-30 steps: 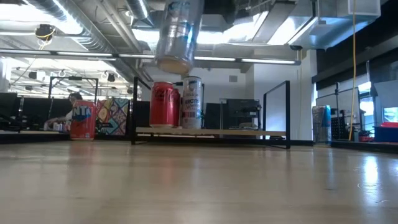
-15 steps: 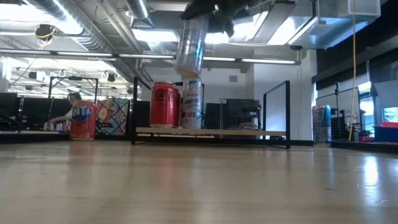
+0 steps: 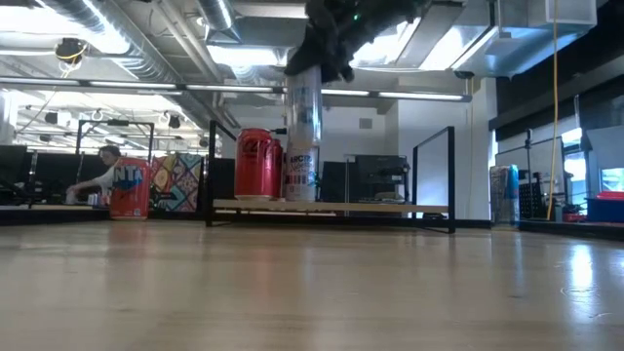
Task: Place canned beverage on shelf
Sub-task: Put the white and blue soda can on the shelf and align it with the other white and blue soda can
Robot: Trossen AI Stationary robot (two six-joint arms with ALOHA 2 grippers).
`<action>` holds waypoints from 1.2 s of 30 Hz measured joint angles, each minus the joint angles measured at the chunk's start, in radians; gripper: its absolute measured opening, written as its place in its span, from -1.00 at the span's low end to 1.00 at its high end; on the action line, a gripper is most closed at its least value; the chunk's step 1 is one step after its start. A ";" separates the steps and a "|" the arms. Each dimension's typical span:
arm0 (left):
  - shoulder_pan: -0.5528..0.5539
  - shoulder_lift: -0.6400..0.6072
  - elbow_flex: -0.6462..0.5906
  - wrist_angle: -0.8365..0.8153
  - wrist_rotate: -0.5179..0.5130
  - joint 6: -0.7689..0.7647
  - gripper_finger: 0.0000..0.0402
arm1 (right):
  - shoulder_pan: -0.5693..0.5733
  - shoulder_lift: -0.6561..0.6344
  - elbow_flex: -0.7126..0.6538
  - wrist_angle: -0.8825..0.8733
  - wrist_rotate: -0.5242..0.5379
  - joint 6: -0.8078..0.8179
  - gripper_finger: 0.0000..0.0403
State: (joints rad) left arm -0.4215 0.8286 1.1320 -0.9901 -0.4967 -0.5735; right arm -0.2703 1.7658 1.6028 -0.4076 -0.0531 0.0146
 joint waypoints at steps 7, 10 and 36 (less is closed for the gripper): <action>0.030 0.001 0.000 0.001 -0.003 0.010 0.72 | -0.033 0.061 0.000 0.014 -0.059 -0.047 0.10; 0.038 0.001 0.000 0.001 -0.007 0.010 0.72 | -0.041 0.083 0.000 0.013 -0.074 -0.054 0.10; 0.038 0.001 0.000 0.004 -0.027 0.029 0.72 | -0.097 0.195 -0.002 0.104 -0.050 -0.101 0.10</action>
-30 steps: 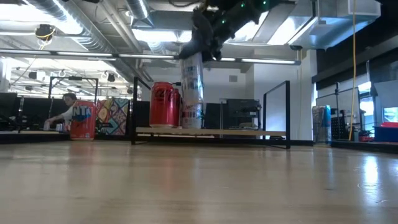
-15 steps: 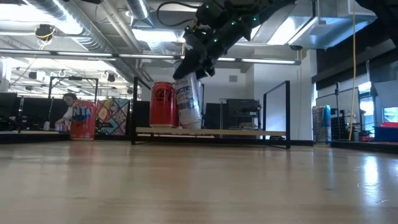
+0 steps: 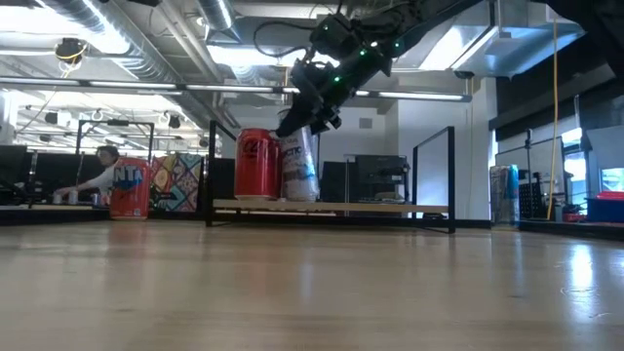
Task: Place canned beverage on shelf
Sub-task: Put the white and blue soda can on the shelf and align it with the other white and blue soda can, then put the top blue soda can on the shelf
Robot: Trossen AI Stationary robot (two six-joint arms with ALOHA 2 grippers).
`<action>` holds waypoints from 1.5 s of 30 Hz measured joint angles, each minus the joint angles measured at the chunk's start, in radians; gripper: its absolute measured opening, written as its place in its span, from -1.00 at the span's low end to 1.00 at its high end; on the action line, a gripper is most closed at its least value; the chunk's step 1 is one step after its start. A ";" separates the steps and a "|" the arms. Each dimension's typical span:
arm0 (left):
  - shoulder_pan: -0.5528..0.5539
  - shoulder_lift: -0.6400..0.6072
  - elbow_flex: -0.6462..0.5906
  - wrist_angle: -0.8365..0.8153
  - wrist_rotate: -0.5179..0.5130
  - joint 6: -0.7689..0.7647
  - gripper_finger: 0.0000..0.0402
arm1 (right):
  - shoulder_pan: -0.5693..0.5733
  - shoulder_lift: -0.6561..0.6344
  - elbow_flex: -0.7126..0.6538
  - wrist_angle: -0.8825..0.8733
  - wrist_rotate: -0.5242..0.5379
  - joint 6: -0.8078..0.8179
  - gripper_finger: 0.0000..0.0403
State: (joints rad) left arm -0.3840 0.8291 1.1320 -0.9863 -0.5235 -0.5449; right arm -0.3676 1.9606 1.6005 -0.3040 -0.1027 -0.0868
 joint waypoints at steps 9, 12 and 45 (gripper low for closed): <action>0.000 0.000 -0.001 0.000 -0.010 0.005 0.72 | 0.001 0.013 0.001 0.016 -0.004 0.000 0.35; 0.000 0.000 -0.001 0.000 -0.010 0.005 0.72 | 0.001 0.013 0.001 0.015 -0.004 -0.001 0.64; 0.063 0.024 -0.001 0.013 -0.102 0.095 0.72 | -0.074 -0.238 0.236 -0.703 0.097 -0.011 0.82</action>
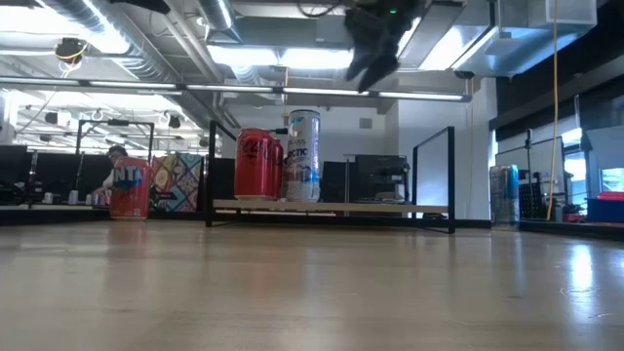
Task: Place canned beverage on shelf
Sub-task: Put the top blue soda can on the shelf
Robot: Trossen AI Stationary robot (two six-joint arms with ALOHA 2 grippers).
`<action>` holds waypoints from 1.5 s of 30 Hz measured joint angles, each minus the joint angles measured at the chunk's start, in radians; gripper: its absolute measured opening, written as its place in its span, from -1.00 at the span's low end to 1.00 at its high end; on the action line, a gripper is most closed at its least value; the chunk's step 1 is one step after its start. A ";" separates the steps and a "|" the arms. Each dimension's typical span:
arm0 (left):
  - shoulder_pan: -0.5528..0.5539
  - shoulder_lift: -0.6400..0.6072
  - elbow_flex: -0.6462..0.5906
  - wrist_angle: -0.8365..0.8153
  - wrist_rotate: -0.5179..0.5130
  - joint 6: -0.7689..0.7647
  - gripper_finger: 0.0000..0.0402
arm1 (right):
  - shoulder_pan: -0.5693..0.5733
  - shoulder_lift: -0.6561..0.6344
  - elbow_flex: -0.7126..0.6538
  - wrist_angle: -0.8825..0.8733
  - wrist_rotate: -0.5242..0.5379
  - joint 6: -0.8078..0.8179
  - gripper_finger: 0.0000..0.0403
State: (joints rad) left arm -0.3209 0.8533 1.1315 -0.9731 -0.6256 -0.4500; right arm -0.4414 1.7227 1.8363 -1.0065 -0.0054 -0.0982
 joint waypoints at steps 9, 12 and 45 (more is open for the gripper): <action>0.228 0.049 0.001 0.037 -0.227 0.006 0.72 | -0.216 -0.199 -0.112 -0.128 0.263 0.100 0.82; 0.300 0.070 0.000 0.048 -0.248 0.000 0.72 | -0.291 -0.218 -0.112 -0.197 0.309 0.138 0.82; 0.938 0.287 0.000 0.208 0.488 0.481 0.72 | -0.594 -0.079 -0.267 -0.375 0.343 0.389 0.65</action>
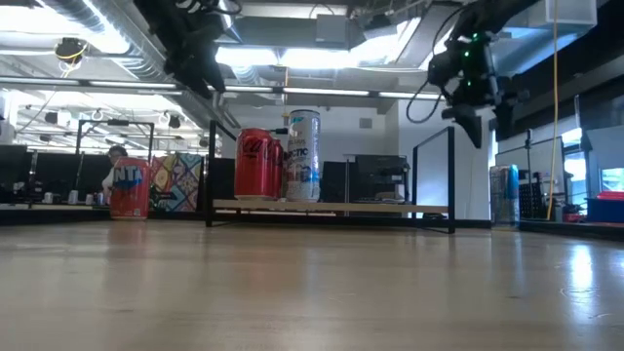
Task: Place canned beverage on shelf
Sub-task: Put the top blue soda can on the shelf
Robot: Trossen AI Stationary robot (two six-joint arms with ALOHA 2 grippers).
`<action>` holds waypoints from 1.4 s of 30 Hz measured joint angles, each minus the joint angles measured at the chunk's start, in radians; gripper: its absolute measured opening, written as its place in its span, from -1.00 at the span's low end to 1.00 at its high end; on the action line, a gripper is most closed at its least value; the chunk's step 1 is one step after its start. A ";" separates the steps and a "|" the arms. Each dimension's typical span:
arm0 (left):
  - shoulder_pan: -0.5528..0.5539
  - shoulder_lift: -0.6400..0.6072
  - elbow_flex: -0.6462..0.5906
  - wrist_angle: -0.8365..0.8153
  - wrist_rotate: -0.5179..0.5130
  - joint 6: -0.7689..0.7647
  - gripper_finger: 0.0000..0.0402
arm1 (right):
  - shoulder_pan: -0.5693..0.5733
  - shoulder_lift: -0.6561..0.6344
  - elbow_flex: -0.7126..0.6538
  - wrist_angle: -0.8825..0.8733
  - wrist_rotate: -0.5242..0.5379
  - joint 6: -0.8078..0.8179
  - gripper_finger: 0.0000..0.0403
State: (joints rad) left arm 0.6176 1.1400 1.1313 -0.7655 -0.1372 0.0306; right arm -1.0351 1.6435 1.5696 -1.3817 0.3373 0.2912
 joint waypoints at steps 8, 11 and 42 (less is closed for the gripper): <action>0.062 0.000 0.000 0.020 0.090 0.044 0.72 | 0.001 0.080 0.001 -0.069 0.009 0.019 0.51; 0.074 -0.001 0.000 0.020 0.117 0.062 0.72 | 0.000 0.102 0.001 -0.070 0.011 0.019 0.48; 0.109 -0.001 0.000 0.024 0.129 0.164 0.72 | 0.000 0.209 0.001 -0.037 -0.079 -0.060 0.47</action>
State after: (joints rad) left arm 0.7265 1.1393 1.1313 -0.7418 -0.0082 0.1947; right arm -1.0348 1.8529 1.5706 -1.4187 0.2578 0.2307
